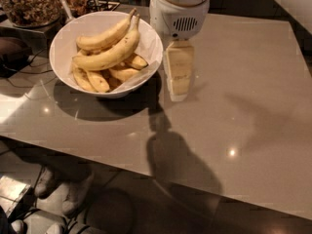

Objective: Pick banana from white bowl

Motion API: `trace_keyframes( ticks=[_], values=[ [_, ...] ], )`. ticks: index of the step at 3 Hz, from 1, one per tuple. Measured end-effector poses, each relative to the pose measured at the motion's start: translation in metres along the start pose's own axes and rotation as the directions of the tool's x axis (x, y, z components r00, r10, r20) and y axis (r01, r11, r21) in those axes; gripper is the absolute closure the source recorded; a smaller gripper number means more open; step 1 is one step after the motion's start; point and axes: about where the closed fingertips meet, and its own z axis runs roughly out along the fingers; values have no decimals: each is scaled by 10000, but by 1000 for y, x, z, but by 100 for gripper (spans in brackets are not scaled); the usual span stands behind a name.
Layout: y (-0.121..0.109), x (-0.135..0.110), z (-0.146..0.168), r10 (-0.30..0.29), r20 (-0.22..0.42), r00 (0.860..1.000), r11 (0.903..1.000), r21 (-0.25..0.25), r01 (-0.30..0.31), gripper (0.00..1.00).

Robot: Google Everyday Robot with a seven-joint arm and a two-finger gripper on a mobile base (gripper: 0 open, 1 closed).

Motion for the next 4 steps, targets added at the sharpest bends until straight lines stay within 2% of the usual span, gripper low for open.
trace_keyframes(
  ticks=[2,4],
  values=[
    [-3,-4,-3,-33,74,10000,9998,181,31,0],
    [-49,-51,24,-889,-554,9945,9952,368,910,0]
  ],
)
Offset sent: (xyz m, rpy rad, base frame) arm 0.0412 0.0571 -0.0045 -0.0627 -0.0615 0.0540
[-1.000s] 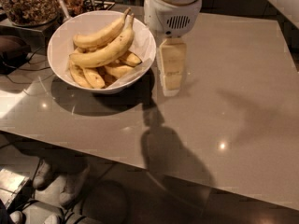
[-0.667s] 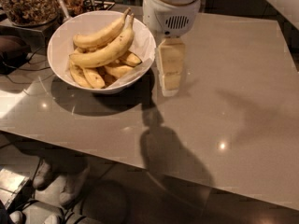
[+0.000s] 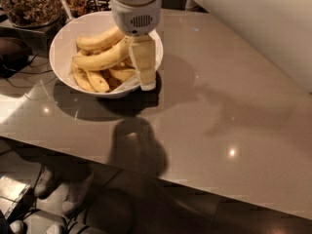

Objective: Pick banana from white bowl

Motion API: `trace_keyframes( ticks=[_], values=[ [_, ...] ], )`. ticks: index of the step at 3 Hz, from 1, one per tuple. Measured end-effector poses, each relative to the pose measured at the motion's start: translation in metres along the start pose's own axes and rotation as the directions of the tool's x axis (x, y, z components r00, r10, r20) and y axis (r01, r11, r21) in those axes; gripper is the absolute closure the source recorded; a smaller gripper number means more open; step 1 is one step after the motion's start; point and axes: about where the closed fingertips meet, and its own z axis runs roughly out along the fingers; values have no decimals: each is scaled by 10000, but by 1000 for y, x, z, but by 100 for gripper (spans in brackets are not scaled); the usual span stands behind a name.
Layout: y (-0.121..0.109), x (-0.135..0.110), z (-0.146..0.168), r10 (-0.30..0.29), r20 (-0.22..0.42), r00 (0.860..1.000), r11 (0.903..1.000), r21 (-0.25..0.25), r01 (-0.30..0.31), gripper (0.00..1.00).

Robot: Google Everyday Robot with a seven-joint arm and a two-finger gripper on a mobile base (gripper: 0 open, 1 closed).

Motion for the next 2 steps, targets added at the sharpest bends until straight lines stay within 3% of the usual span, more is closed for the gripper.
trace_keyframes(
  ticks=[2],
  values=[
    [-25,-29,15,-572,-214,9981,9983,48,573,0]
  ],
)
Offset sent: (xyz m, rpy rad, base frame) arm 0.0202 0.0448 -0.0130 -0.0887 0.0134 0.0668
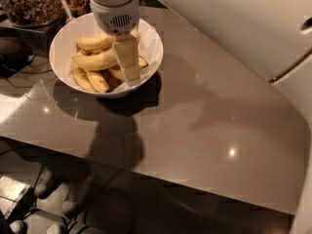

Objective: Pick banana from white bowl

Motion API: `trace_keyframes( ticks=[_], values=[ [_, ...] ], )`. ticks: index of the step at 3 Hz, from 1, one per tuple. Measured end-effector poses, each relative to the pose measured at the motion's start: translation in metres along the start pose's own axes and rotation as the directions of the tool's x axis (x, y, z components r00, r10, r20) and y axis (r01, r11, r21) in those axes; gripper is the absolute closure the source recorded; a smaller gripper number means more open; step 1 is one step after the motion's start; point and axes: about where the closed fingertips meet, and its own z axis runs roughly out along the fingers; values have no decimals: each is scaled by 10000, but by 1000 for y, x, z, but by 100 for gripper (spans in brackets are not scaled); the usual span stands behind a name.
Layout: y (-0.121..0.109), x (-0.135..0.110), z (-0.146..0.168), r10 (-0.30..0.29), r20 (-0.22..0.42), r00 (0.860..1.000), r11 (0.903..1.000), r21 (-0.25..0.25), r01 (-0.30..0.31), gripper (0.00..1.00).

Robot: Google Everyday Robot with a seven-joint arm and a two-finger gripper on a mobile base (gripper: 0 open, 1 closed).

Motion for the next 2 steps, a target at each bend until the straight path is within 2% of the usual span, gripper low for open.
trace_keyframes(
  ticks=[2],
  values=[
    [-14,-13,8,-387,-92,9992,9992,30,387,31]
  ],
)
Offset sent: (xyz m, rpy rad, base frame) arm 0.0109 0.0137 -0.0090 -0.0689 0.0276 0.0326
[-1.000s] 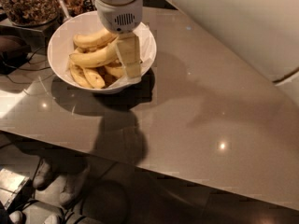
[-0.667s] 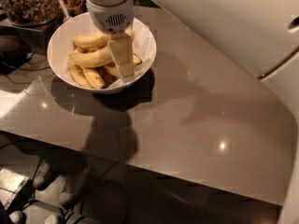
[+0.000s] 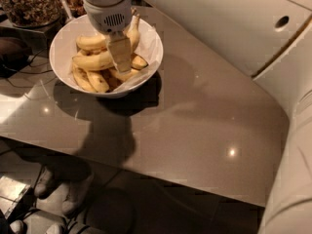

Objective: Pick banana from white bowl

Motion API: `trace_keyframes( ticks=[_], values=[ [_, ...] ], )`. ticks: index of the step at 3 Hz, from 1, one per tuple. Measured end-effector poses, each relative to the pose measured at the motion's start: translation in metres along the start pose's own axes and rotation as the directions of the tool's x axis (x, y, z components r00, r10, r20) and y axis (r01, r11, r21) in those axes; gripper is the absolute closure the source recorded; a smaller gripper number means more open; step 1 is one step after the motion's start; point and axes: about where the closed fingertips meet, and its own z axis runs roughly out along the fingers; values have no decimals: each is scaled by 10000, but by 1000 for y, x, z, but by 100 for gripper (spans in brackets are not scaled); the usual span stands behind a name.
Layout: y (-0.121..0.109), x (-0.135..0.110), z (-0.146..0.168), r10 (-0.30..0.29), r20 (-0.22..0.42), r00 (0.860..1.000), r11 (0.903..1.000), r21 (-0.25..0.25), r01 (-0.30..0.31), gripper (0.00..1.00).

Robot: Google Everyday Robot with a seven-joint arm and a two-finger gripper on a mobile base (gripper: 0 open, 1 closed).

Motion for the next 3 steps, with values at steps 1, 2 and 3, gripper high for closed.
trace_keyframes(
  ticks=[1,2,3],
  values=[
    [-5,1,5,-30,-45,10000,10000,-15,30,30],
    [-10,2,10,-93,-151,9998,10000,-20,92,34],
    [-12,2,18,-186,-219,9996,9998,-113,184,53]
  ],
)
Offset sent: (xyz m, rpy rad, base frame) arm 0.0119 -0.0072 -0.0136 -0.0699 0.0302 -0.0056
